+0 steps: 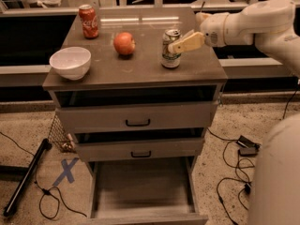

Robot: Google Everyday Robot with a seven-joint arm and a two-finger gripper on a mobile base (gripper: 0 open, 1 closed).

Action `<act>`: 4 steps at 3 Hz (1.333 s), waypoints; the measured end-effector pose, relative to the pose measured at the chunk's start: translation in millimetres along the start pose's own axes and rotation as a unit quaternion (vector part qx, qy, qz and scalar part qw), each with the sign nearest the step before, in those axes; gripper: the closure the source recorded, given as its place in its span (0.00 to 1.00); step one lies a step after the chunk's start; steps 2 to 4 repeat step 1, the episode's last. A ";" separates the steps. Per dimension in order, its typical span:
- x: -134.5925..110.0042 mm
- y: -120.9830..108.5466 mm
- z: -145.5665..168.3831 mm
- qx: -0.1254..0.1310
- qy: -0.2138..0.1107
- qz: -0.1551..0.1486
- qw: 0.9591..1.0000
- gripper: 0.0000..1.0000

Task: Pick 7up can from bottom drawer and place on counter

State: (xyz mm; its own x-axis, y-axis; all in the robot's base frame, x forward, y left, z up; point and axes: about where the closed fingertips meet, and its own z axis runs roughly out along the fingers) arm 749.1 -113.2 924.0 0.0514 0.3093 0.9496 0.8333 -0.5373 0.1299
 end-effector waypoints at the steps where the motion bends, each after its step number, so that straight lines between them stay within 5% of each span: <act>1: 40.1 20.5 -46.7 -0.069 0.048 -0.027 0.996 0.00; 4: 40.1 20.5 -46.7 -0.069 0.048 -0.027 0.996 0.00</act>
Offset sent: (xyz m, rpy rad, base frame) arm 0.0000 0.0000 0.0000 0.0000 0.0000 0.0000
